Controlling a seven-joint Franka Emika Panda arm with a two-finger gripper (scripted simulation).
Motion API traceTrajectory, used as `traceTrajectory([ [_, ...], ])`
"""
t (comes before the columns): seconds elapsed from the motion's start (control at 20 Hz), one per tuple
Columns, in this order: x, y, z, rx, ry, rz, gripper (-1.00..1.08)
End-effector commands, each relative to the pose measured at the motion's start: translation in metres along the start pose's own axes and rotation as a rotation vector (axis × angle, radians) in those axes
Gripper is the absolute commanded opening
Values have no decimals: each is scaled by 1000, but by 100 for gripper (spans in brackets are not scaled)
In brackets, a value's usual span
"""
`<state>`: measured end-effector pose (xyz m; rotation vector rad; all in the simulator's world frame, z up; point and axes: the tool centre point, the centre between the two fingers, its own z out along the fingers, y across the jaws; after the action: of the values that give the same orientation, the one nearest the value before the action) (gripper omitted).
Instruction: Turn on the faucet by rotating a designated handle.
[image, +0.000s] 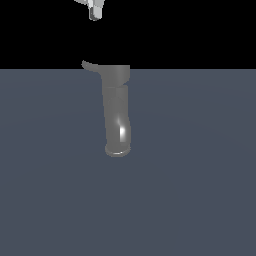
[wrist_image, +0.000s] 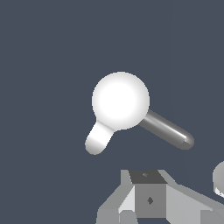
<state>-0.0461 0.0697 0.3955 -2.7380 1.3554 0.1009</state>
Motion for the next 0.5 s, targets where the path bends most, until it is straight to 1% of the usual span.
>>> traceTrajectory([
  [0.0, 4, -11, 11, -4, 4, 64, -100],
  [0.45, 17, -50, 52, -18, 39, 287, -100],
])
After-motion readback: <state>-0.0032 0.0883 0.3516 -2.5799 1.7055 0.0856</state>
